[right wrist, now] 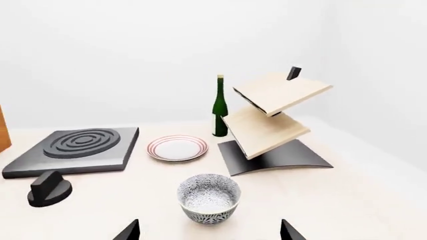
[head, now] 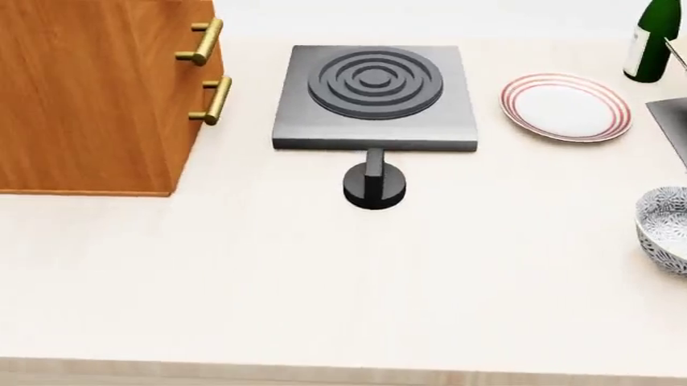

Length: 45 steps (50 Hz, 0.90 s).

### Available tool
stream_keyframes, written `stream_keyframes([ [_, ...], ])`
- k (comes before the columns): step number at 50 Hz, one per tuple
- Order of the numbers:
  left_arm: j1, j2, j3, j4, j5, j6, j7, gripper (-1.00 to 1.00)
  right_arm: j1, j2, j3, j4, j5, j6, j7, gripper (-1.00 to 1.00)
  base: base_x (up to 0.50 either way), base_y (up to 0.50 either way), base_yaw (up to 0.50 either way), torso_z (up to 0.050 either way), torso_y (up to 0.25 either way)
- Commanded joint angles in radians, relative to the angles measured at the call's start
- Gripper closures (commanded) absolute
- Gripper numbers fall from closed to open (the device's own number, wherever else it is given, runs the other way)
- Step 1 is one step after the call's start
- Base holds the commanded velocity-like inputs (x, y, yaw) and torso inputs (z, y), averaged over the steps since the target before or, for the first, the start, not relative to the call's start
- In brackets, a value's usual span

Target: Put the bowl on the stove.

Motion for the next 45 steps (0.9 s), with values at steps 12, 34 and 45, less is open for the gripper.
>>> stream_keyframes([
  [12, 0.01, -0.001, -0.013, -0.013, 0.049, 0.022, -0.012, -1.0, 0.008, -0.02, 0.0, -0.003, -0.055, -0.008, 0.015, -1.0, 0.0, 0.11, 0.0, 0.0, 0.0],
  [34, 0.008, -0.021, 0.001, -0.018, 0.054, 0.031, -0.034, -1.0, 0.006, -0.031, 0.017, -0.002, -0.046, -0.027, -0.007, -1.0, 0.1, 0.0, 0.0, 0.0, 0.0],
  [45, 0.009, -0.028, 0.007, -0.02, 0.056, 0.037, -0.042, -1.0, -0.008, -0.033, 0.011, 0.004, -0.064, -0.036, -0.011, -1.0, 0.5, 0.0, 0.0, 0.0, 0.0],
])
